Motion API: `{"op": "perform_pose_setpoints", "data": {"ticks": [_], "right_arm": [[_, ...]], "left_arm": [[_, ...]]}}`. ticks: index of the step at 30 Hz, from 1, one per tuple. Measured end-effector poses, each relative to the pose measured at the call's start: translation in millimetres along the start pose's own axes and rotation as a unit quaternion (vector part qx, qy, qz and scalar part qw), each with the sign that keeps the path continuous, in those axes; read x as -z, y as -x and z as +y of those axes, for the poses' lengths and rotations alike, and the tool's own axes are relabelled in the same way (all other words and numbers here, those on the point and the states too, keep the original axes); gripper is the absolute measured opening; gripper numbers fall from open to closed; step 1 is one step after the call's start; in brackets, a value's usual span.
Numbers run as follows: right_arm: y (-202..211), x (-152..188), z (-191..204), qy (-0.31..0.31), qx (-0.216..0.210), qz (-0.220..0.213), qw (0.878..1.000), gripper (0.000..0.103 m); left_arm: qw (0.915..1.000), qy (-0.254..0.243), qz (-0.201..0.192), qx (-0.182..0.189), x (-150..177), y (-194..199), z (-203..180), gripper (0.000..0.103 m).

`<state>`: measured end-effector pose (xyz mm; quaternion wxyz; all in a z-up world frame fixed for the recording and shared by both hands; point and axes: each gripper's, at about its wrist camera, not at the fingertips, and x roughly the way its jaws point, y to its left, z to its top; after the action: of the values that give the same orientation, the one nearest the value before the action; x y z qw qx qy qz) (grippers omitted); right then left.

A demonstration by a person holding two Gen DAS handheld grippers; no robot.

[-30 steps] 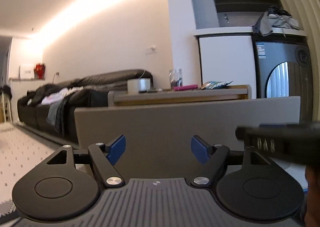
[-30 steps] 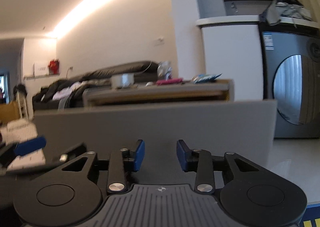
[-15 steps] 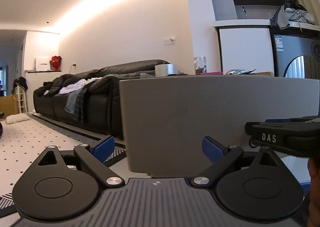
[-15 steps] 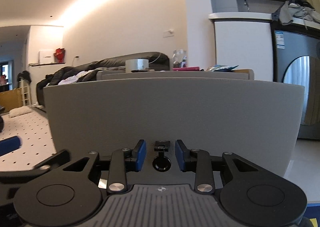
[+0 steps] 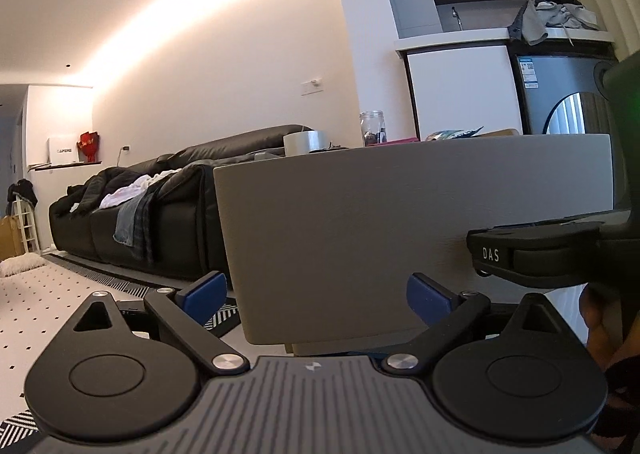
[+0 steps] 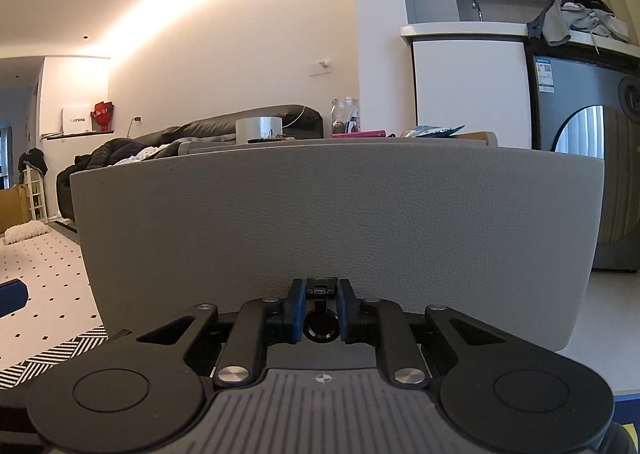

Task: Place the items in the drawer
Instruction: 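Push the drawer shut with the right gripper while the left gripper withdraws, then hold the right gripper closed on the black knob against the shut drawer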

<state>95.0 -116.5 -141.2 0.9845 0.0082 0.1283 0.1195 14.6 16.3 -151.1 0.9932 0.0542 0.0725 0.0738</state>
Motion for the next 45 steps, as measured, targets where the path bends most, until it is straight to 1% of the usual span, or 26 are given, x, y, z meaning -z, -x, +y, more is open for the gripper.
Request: {"op": "perform_pose_setpoints", "data": {"ticks": [8, 11, 23, 33, 37, 45], "right_arm": [[-3.6, -1.6, 5.3, 0.000, 0.013, 0.002, 1.000, 0.019], [-3.8, -1.3, 4.4, -0.003, 0.011, 0.004, 1.000, 0.019], [-6.7, -1.9, 2.6, -0.004, 0.006, 0.005, 1.000, 0.019], [-12.7, -4.2, 0.7, -0.003, 0.002, 0.009, 1.000, 0.019], [-15.0, -4.9, 1.3, -0.002, 0.003, 0.010, 1.000, 0.019], [-22.3, -7.5, -2.0, -0.009, -0.001, 0.012, 1.000, 0.019]], "left_arm": [[0.9987, 0.045, 0.006, 0.022, 2.6, 2.0, 15.1, 0.099], [0.9980, 0.058, 0.010, 0.026, 3.2, 1.8, 21.5, 0.099], [0.9979, 0.057, 0.020, 0.023, 0.1, -3.0, 25.4, 0.099], [0.9969, 0.068, 0.037, 0.016, 1.5, -9.0, 35.6, 0.099], [0.9963, 0.075, 0.036, 0.018, 0.7, -9.3, 38.5, 0.099], [0.9966, 0.071, 0.032, 0.025, -0.3, -9.7, 35.4, 0.099]]}}
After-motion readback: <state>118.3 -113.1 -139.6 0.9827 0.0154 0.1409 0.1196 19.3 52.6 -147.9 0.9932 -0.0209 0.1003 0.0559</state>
